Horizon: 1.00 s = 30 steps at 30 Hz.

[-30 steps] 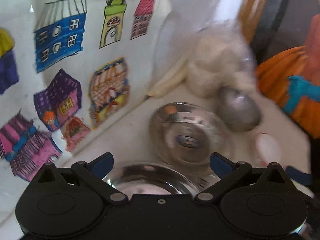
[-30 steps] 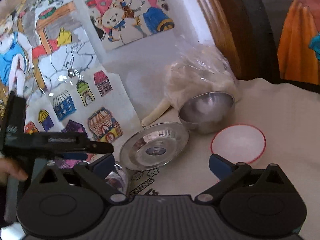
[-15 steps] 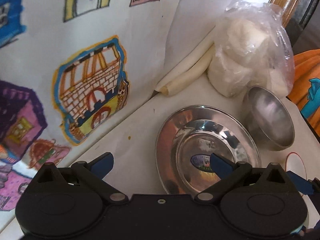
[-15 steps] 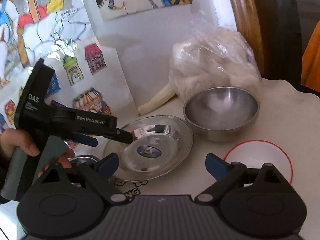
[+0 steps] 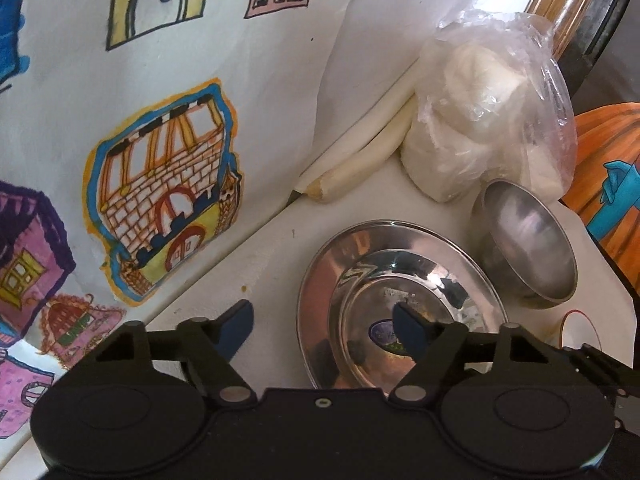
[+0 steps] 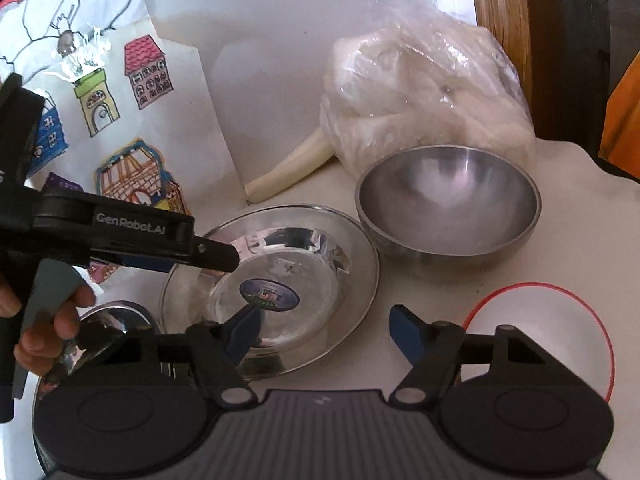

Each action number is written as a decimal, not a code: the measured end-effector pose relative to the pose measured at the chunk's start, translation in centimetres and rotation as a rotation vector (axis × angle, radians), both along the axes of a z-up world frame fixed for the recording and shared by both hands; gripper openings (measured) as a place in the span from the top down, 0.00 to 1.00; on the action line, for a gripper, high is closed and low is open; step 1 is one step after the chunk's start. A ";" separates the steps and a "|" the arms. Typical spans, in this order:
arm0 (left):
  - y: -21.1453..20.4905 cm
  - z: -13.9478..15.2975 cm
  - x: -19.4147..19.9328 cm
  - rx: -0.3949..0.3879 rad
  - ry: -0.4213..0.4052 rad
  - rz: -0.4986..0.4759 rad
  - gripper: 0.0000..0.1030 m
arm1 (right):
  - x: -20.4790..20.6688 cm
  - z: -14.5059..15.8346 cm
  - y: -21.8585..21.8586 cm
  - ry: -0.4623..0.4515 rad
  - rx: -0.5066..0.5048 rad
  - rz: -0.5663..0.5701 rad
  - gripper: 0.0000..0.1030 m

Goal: Organize plates and bowls
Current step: 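Close the left tool on the logo plate rim while the right tool grips it too, then lift the logo plate with both tools and carry it over the large plate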

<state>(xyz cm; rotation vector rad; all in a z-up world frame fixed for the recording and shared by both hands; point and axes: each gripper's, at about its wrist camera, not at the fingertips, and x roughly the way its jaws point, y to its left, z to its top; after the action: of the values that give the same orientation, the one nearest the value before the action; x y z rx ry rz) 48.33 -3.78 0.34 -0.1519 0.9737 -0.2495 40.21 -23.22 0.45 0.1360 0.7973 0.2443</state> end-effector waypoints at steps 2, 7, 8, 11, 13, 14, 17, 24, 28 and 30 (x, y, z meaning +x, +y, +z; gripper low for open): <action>0.0 0.0 0.0 -0.004 -0.002 -0.001 0.33 | 0.2 0.0 0.3 0.010 -0.012 0.008 0.32; 0.1 -0.1 -0.3 -0.029 0.004 -0.004 0.48 | 0.6 -0.2 0.8 0.024 -0.030 0.011 0.39; 0.1 -0.1 -0.3 -0.036 0.003 -0.005 0.51 | 0.7 -0.2 0.9 0.026 -0.034 0.011 0.41; 0.1 -0.2 -0.5 -0.049 0.001 -0.016 0.52 | 0.9 -0.3 1.1 0.032 -0.039 0.009 0.42; 0.0 -0.2 -0.5 -0.054 0.004 -0.018 0.52 | 1.0 -0.3 1.1 0.035 -0.036 0.002 0.44; -0.1 -0.2 -0.5 -0.056 0.004 -0.018 0.55 | 1.0 -0.3 1.0 0.036 -0.033 -0.004 0.46; -0.2 -0.1 -0.5 -0.048 0.003 -0.009 0.61 | 1.1 -0.3 0.6 0.039 -0.023 -0.023 0.55; 0.4 -0.3 -0.4 -0.039 0.011 0.009 0.70 | 1.1 -0.4 -0.5 0.040 0.037 -0.036 0.60; 0.0 -0.3 -0.5 -0.006 0.005 0.004 0.70 | 1.4 -0.3 -0.9 0.049 0.062 -0.039 0.61; 0.0 -0.3 -0.4 -0.011 0.006 0.008 0.70 | 1.4 -0.3 -0.8 0.049 0.056 -0.044 0.63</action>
<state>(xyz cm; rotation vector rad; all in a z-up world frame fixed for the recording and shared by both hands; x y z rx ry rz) 47.90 -3.77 0.03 -0.1665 0.9775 -0.2476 41.59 -24.07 0.13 0.2125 0.8355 0.2220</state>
